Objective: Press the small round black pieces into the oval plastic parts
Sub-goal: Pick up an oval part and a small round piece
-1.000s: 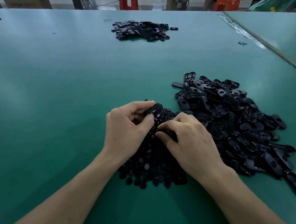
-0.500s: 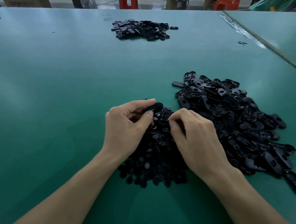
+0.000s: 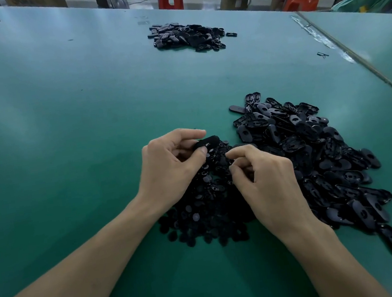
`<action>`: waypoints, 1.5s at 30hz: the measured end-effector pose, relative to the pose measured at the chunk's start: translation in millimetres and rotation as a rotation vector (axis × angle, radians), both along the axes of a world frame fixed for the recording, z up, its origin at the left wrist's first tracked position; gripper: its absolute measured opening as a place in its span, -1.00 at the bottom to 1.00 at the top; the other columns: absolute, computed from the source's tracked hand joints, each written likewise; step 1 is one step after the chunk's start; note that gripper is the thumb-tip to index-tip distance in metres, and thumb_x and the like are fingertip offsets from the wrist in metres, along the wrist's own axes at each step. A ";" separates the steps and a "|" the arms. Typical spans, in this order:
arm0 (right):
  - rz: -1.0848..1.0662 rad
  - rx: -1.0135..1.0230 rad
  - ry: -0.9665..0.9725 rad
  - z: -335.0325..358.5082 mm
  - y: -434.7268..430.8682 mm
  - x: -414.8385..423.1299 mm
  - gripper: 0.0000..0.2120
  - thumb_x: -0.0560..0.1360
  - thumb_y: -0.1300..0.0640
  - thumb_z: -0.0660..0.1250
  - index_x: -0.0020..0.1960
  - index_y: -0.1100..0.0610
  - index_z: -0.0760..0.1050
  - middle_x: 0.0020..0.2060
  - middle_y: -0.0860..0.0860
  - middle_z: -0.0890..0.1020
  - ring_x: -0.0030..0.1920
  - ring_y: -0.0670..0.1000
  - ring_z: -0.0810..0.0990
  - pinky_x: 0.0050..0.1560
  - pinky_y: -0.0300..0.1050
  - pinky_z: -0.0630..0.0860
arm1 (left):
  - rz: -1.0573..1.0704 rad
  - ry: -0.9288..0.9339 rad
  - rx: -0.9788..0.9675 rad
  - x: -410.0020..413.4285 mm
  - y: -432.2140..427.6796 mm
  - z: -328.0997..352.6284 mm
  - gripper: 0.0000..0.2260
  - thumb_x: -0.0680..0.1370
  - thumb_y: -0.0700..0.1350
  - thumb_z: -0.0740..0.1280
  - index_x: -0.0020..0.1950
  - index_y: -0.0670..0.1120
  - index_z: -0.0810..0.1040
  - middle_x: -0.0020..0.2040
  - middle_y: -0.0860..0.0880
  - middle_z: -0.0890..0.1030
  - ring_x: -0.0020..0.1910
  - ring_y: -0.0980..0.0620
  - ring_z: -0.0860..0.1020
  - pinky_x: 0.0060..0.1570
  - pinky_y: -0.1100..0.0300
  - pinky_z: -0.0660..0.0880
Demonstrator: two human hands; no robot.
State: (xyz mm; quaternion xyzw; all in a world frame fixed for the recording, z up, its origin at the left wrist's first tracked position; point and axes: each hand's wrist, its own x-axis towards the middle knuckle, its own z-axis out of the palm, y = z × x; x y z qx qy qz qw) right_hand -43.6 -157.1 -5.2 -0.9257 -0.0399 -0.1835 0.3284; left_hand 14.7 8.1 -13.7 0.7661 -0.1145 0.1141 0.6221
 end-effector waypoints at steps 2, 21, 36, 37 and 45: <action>0.018 -0.027 0.007 1.3 0.5 -0.2 -0.80 0.60 0.23 0.33 0.18 0.08 0.62 -0.05 -0.08 0.64 -0.06 -0.13 0.58 0.04 -0.36 0.49 | 0.001 0.000 0.005 0.0 0.2 -0.5 -0.72 0.46 -0.25 0.52 -0.03 0.15 0.68 -0.22 0.11 0.70 -0.26 0.06 0.69 -0.11 0.25 0.62; 0.029 0.437 -0.068 11.7 -1.1 -2.6 -0.86 0.55 0.21 0.42 -0.01 -0.03 0.65 -0.23 -0.17 0.68 -0.20 -0.10 0.66 -0.16 -0.36 0.51 | -0.063 -0.114 0.101 -8.1 -2.1 1.4 -0.80 0.47 -0.19 0.49 0.04 0.04 0.73 -0.19 0.11 0.73 -0.24 0.10 0.70 -0.13 0.11 0.66; 0.057 0.564 0.019 9.7 2.5 -1.1 -0.86 0.50 0.24 0.48 -0.08 0.00 0.67 -0.21 -0.09 0.70 -0.17 -0.09 0.66 -0.07 -0.17 0.58 | -0.141 -0.126 0.054 -11.9 -2.2 5.8 -0.77 0.44 -0.21 0.47 0.00 0.08 0.69 -0.18 0.09 0.74 -0.27 0.08 0.69 -0.17 0.17 0.64; 0.050 0.577 0.022 9.3 2.9 -1.0 -0.86 0.50 0.24 0.48 -0.08 0.00 0.67 -0.21 -0.09 0.70 -0.17 -0.09 0.66 -0.08 -0.19 0.57 | -0.146 -0.120 0.046 -12.0 -2.3 5.8 -0.78 0.43 -0.21 0.47 0.00 0.08 0.69 -0.18 0.09 0.74 -0.27 0.08 0.69 -0.16 0.17 0.65; 0.069 0.856 0.107 12.0 5.4 -0.2 -0.85 0.52 0.30 0.43 -0.06 0.06 0.67 -0.27 -0.04 0.71 -0.26 -0.16 0.64 -0.24 -0.33 0.53 | -0.189 -0.015 -0.113 -8.9 -0.1 6.7 -0.74 0.47 -0.37 0.47 -0.03 -0.01 0.70 -0.15 -0.02 0.74 -0.25 -0.14 0.70 -0.21 0.25 0.63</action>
